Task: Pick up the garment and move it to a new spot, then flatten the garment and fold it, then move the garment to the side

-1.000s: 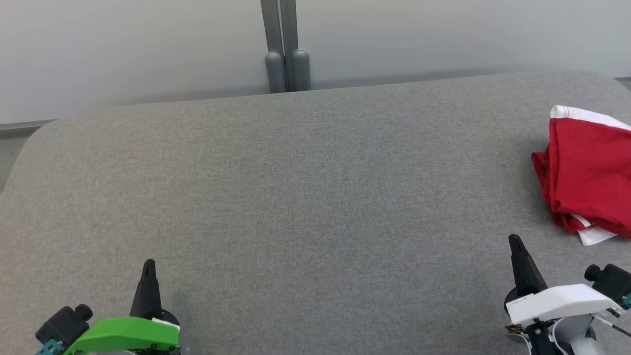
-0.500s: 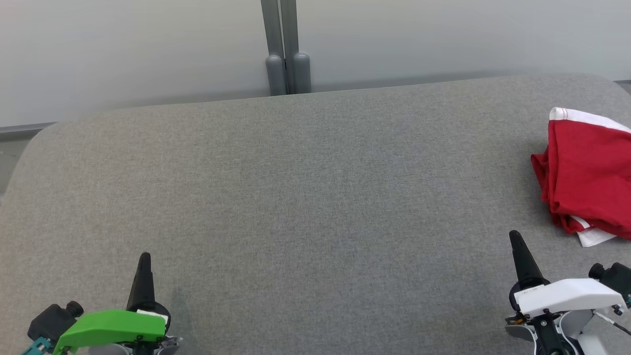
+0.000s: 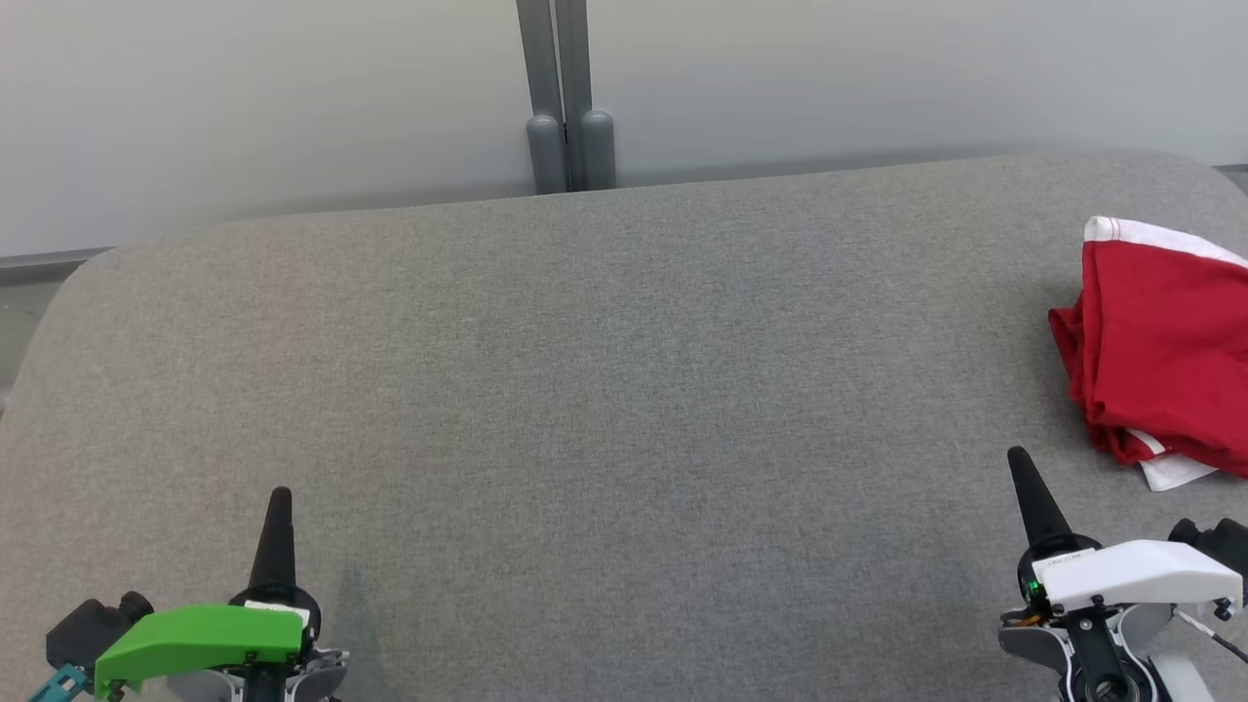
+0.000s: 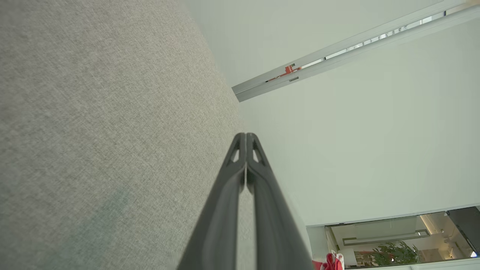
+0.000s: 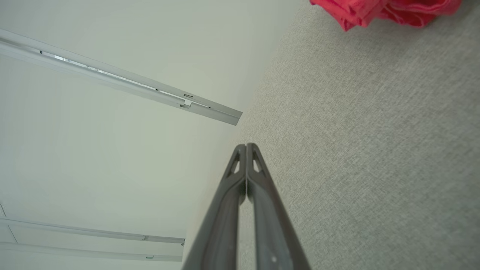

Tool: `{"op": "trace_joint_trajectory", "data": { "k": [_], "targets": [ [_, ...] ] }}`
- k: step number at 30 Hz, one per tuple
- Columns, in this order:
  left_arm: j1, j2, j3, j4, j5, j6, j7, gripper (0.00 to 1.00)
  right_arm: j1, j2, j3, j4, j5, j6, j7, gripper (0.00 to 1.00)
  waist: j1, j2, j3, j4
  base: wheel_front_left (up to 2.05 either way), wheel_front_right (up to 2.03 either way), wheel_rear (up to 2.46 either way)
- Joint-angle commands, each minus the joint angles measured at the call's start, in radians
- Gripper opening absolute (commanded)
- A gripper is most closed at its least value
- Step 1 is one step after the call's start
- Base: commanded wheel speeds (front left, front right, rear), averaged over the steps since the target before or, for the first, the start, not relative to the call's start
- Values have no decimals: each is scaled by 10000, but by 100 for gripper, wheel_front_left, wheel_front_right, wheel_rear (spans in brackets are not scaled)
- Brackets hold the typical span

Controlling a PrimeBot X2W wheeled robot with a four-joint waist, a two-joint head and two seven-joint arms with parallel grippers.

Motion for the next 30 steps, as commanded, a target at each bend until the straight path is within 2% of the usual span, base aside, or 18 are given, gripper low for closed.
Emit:
{"op": "trace_joint_trajectory", "data": {
  "k": [1,30],
  "targets": [
    [-221,84,65,-50,-221,-62,72,0,-172,7,-61,-28,251,5,81,0,0,0,-8,1,0,0,0],
    [-552,83,395,-2,-2453,-216,747,0,-472,168,-378,124,2639,5,758,0,0,0,-174,14,0,0,0]
  ]
}}
